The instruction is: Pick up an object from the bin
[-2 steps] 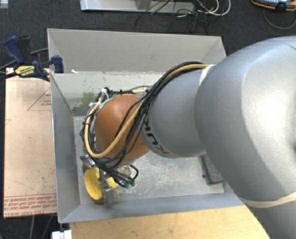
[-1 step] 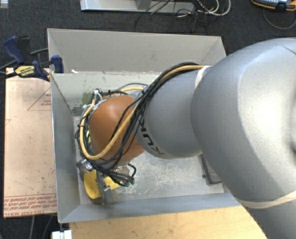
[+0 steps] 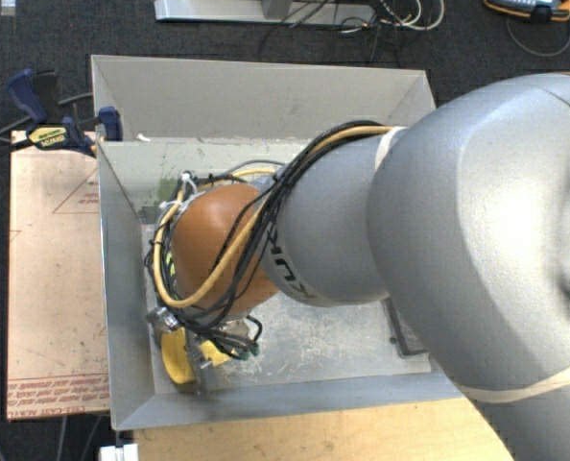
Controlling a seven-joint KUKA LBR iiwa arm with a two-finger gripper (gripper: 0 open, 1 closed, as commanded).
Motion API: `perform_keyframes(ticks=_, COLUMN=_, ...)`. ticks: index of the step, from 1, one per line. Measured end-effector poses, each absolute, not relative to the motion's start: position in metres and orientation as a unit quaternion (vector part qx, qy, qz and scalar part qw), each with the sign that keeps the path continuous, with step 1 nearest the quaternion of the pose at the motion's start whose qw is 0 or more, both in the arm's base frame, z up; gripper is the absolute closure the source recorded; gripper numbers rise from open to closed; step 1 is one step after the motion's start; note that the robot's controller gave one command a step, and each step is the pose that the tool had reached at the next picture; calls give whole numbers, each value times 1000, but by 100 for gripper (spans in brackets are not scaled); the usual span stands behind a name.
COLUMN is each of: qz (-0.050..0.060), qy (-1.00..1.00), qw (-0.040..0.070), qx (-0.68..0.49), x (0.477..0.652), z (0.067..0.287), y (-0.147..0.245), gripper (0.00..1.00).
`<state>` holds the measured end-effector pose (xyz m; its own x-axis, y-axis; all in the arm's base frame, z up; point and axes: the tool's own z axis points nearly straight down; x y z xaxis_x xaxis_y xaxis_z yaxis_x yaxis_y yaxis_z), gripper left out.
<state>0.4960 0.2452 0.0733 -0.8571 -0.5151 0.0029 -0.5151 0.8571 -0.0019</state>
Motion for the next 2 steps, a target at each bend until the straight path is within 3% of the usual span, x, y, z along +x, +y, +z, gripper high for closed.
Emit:
perform_keyframes(ticks=1, qz=1, qy=-964, qw=1, qx=267, x=496, z=73, y=245, gripper=100)
perform_keyframes(ticks=2, qz=0, qy=-967, qw=0, qx=256, x=522, z=216, y=251, gripper=100)
